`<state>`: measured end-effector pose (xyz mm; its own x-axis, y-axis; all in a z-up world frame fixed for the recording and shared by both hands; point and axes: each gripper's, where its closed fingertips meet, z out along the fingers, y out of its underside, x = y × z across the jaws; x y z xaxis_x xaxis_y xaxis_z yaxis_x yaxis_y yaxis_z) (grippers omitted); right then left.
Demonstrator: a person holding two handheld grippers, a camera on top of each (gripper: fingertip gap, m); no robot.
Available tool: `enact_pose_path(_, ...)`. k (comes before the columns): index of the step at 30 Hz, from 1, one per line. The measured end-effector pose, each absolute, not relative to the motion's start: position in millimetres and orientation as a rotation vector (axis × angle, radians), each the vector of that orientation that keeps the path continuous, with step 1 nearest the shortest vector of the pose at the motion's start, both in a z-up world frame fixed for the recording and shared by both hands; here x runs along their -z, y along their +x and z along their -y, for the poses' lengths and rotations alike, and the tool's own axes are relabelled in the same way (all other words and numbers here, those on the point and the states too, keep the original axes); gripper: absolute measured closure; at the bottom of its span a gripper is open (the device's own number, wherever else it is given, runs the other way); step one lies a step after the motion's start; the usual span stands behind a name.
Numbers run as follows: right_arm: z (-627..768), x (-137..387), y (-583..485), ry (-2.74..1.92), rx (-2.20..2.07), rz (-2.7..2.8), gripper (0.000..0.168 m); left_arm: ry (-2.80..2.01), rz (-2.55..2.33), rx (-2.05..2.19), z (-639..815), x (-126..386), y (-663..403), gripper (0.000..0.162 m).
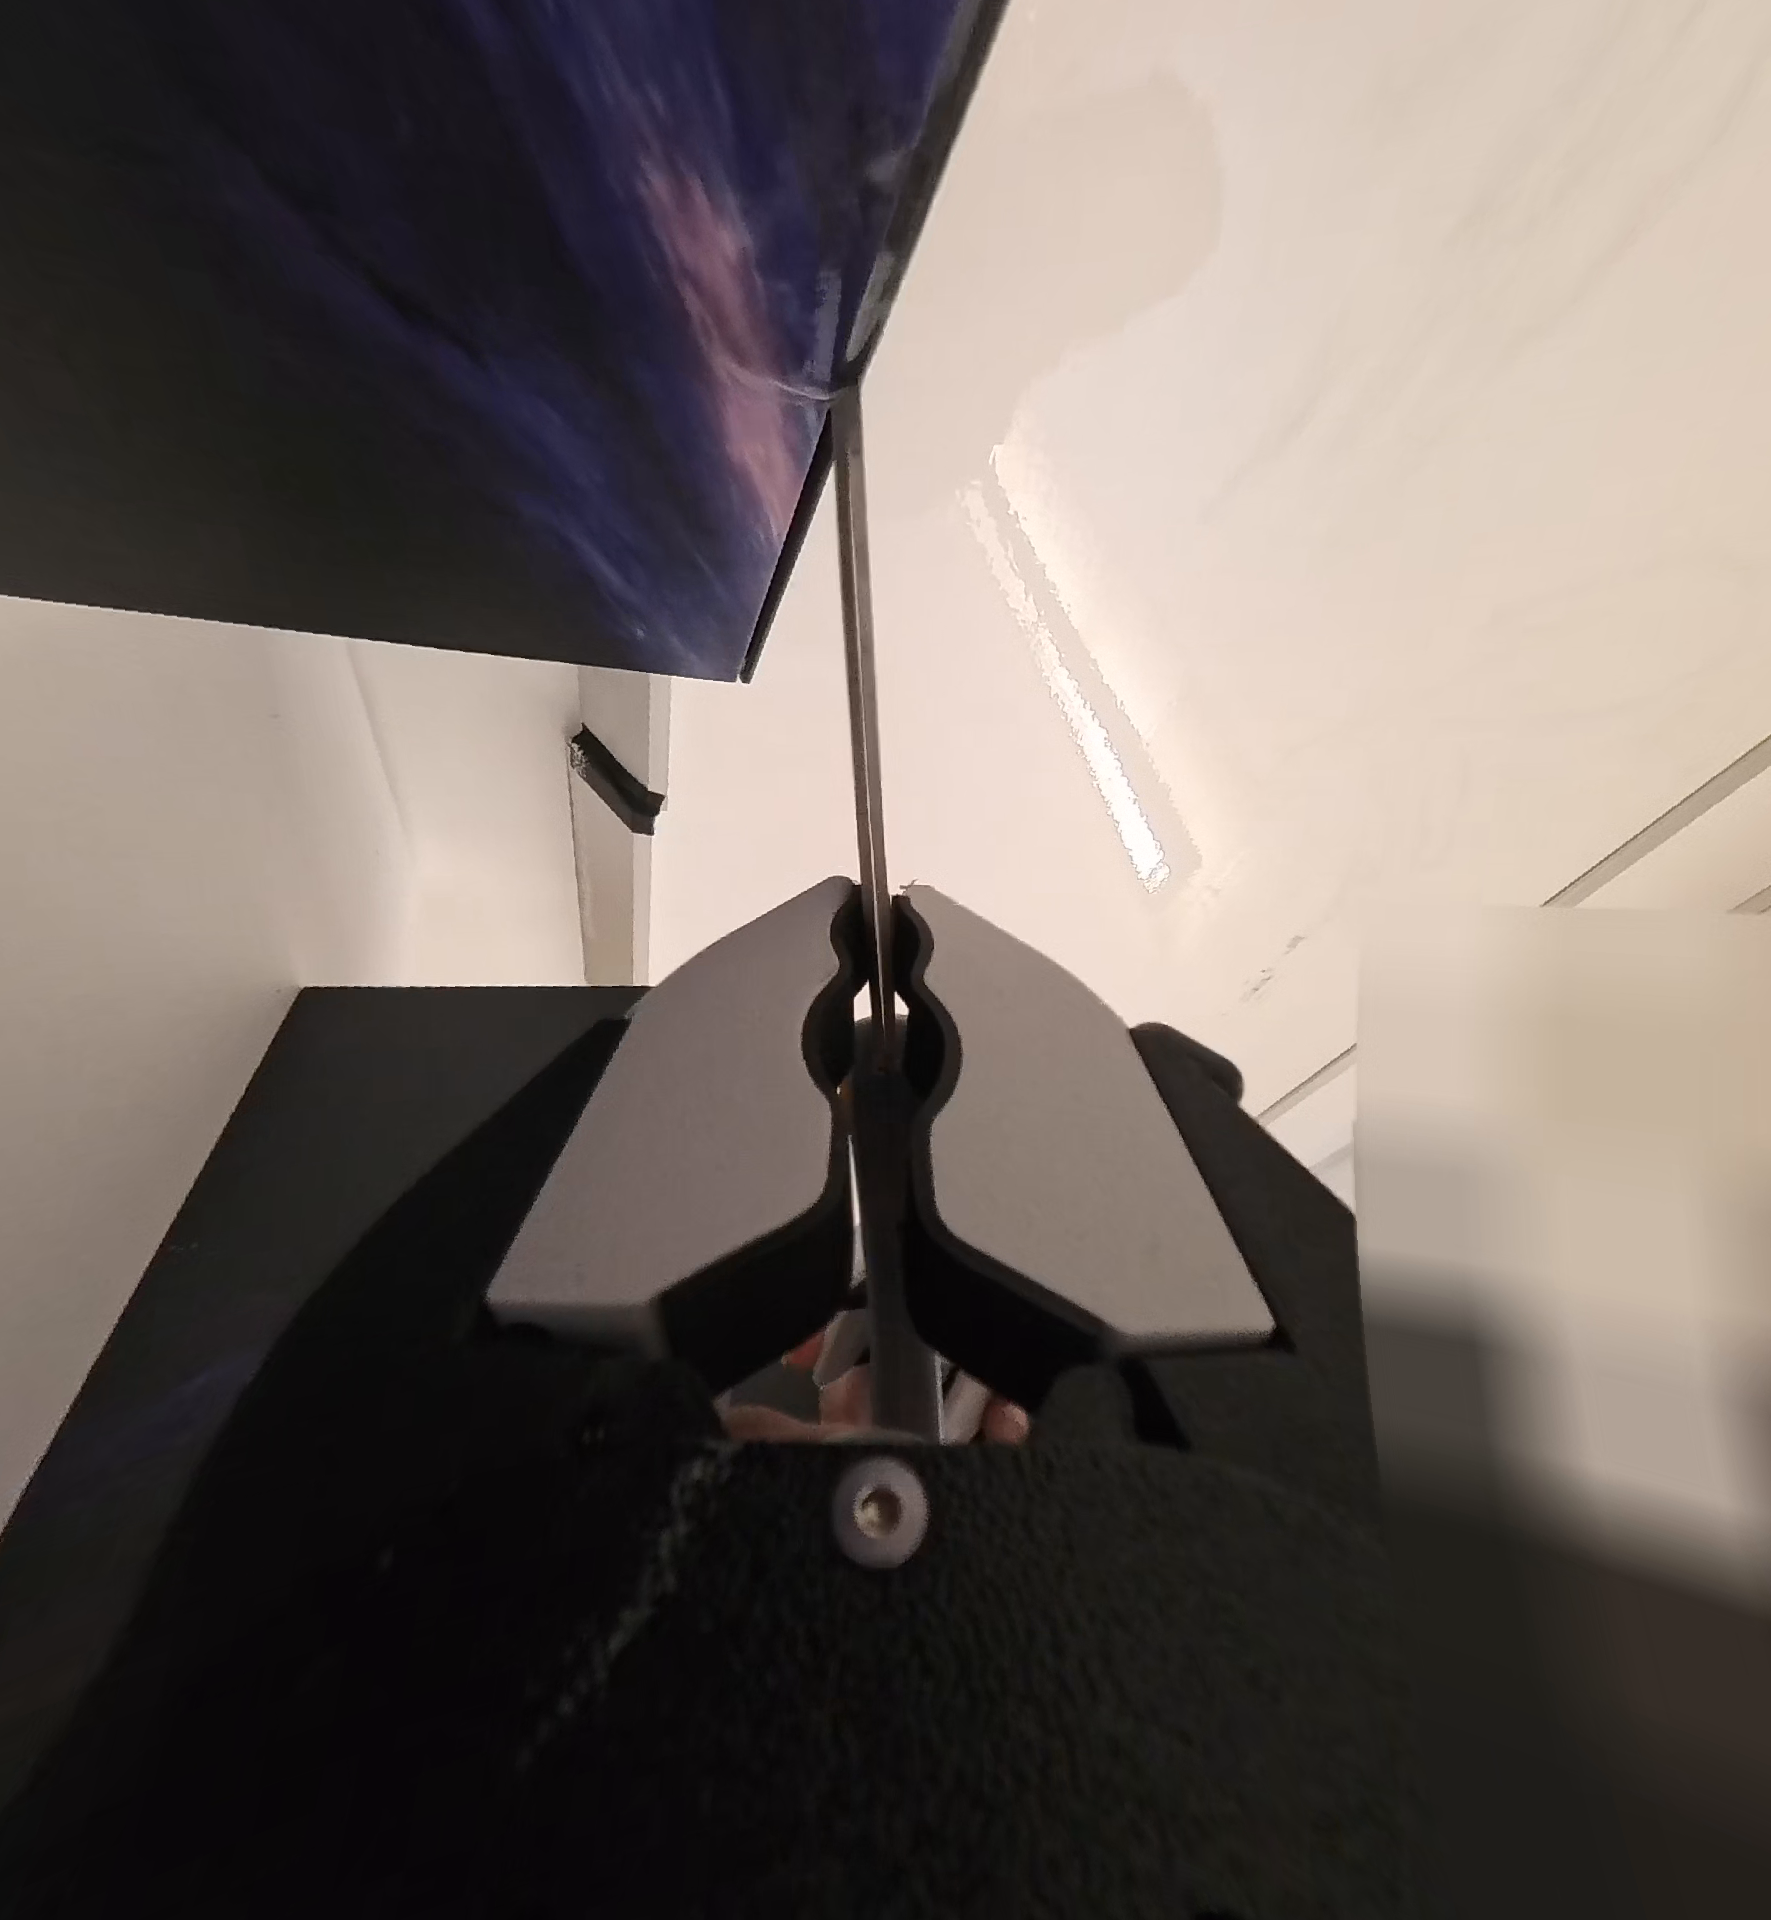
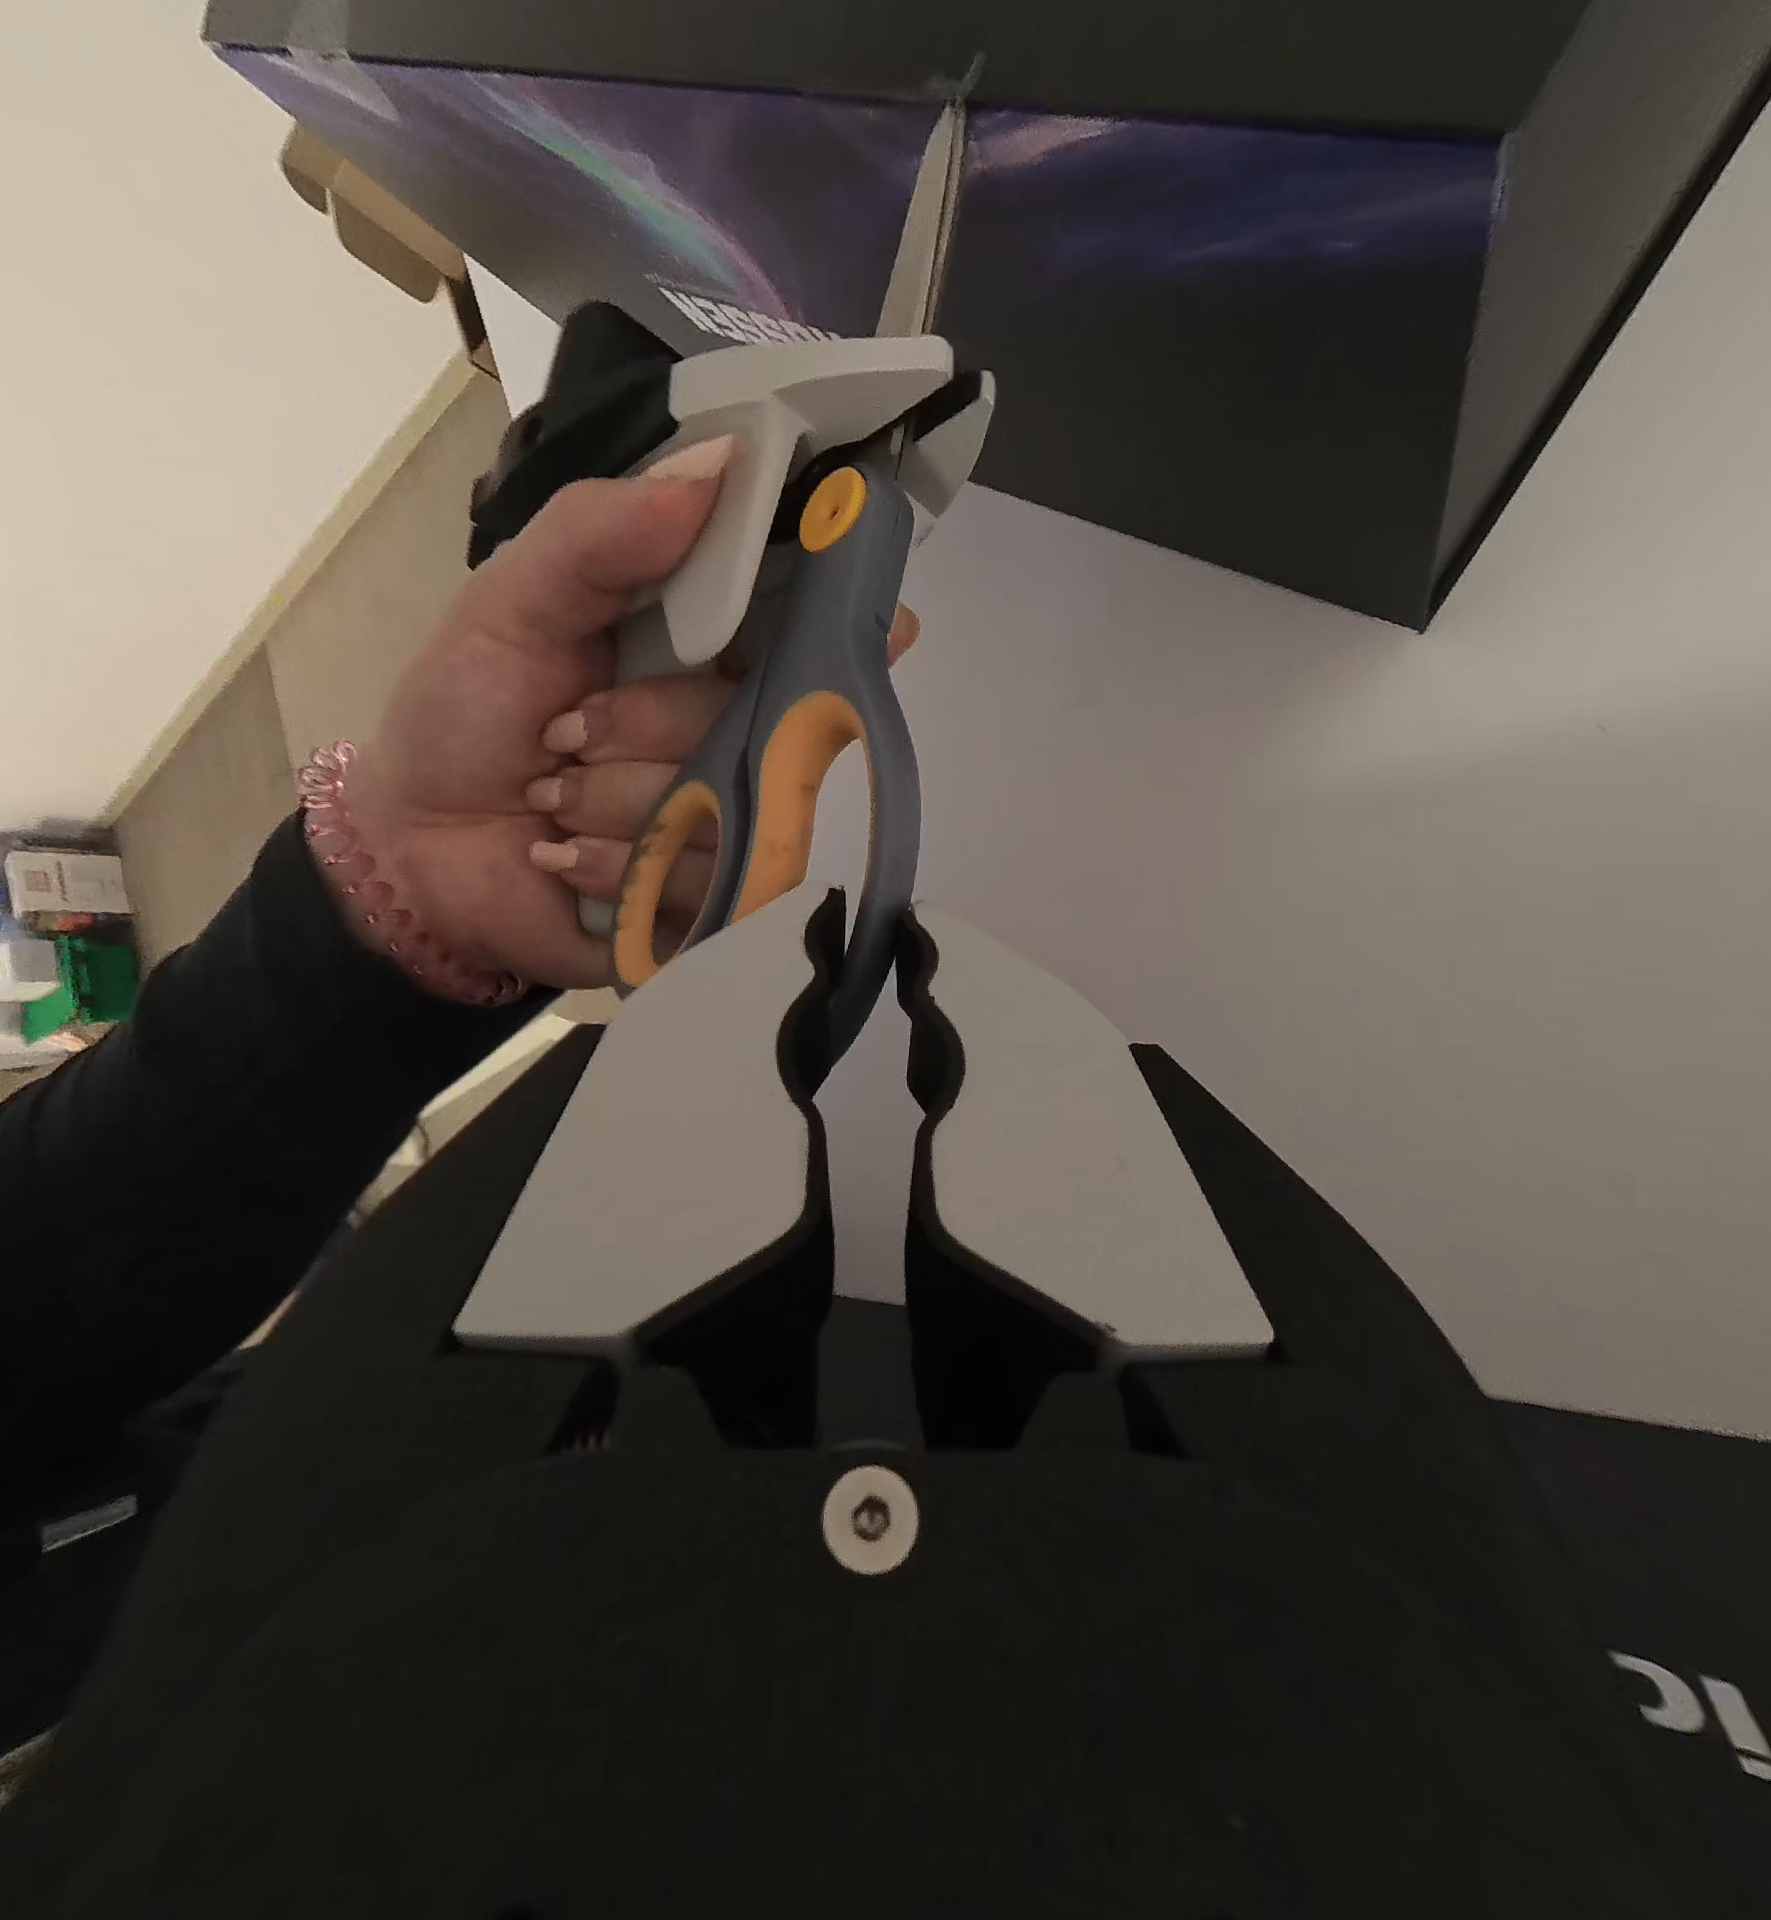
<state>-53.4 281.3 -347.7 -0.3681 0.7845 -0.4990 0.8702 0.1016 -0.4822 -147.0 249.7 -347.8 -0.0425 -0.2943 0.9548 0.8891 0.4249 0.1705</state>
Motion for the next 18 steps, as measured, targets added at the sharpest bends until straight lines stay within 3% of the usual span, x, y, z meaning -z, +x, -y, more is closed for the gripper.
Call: enact_pose_path(18,-275.3,349.6,-54.2,1.667,1.143,-2.186,0.16,-0.705,1.311,0.945,-250.2,353.5,-144.6,0.159)
